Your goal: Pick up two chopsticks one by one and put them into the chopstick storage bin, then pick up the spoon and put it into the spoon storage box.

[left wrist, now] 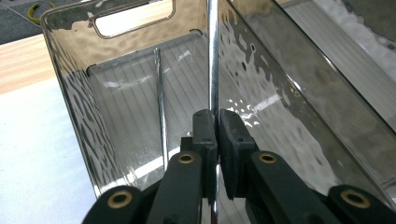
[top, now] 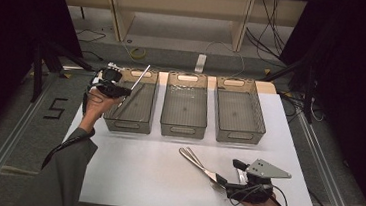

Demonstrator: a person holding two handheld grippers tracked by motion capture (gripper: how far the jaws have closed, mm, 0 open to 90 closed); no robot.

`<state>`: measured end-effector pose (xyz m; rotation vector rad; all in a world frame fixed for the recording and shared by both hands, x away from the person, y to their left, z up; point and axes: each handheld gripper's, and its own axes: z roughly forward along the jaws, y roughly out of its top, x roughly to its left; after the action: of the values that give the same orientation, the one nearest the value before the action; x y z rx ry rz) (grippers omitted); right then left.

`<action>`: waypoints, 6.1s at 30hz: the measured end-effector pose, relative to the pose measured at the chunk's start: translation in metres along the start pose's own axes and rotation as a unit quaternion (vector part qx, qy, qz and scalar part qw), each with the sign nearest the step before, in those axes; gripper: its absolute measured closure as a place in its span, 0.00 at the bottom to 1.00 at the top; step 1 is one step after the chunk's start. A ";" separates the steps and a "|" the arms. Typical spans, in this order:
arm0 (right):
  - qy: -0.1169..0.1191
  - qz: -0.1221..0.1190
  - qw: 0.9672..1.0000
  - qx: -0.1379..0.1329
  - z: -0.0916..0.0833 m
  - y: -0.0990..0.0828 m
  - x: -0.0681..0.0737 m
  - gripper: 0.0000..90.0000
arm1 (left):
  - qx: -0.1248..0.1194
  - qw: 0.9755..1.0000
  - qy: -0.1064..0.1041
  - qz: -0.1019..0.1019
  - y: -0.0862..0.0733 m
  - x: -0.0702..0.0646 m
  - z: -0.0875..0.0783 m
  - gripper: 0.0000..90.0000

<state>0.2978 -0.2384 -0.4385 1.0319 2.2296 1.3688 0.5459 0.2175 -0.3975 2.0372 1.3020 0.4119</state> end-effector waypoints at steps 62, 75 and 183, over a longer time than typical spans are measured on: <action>-0.072 0.042 0.992 0.090 0.006 0.005 -0.047 0.26 | -0.093 0.988 -0.119 -0.004 -0.077 -0.071 -0.051 0.21; -0.075 0.056 0.988 0.121 0.014 0.004 -0.061 0.26 | -0.102 0.987 -0.124 0.014 -0.103 -0.083 -0.057 0.20; -0.058 0.038 0.943 0.325 0.027 0.007 -0.058 0.96 | -0.111 0.984 -0.116 0.081 -0.137 -0.113 -0.084 0.21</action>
<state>0.3570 -0.2612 -0.4508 1.3640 2.6286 0.5555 0.3535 0.1852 -0.4203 1.9406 0.9129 0.3621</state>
